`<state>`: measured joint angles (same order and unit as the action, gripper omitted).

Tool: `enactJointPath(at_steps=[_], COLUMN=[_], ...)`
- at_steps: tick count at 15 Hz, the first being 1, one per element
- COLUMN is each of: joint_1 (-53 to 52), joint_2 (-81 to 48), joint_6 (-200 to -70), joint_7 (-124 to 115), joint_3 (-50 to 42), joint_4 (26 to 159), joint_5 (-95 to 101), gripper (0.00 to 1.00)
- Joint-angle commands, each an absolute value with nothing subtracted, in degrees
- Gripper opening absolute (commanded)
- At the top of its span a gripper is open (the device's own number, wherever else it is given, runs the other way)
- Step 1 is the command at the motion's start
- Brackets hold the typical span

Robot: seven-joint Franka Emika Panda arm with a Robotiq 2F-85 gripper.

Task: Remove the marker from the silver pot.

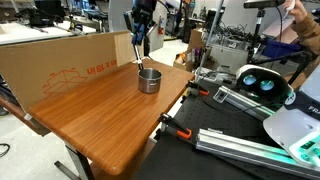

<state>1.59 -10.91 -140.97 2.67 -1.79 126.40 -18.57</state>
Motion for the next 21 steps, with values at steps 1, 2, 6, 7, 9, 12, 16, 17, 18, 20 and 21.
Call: enactJointPath(at_steps=[1,2,6,7,9,12,16,17,18,20,21], joint_1=[2.4,2.8,6.1,7.3,9.2,11.0,12.0,12.2,12.1,12.4,12.8], joint_2=[-6.2,-5.4,-4.1,-4.6,-5.6,-7.8,-12.9,-14.4,-15.9,-19.3,-21.3], joint_6=[-142.2,-141.9,-140.7,-140.6,-139.6,-138.5,-138.3,-138.5,-138.6,-138.2,-137.9], joint_7=[0.7,-0.8,-5.1,-4.6,-3.5,-2.0,-0.6,-0.1,-0.6,-0.3,0.0], joint_3=[-2.3,-3.1,-7.0,-8.0,-9.4,-10.2,-9.5,-9.3,-9.0,-8.3,-8.0], joint_4=[127.7,127.4,126.6,126.5,126.3,126.5,125.7,125.5,125.0,123.7,122.7], joint_5=[-17.0,-16.1,-13.7,-14.4,-15.4,-17.0,-20.5,-21.2,-21.3,-21.9,-22.2], gripper=[0.05,0.05,0.05,0.05,0.05,0.05,0.05,0.05,0.05,0.05,0.05])
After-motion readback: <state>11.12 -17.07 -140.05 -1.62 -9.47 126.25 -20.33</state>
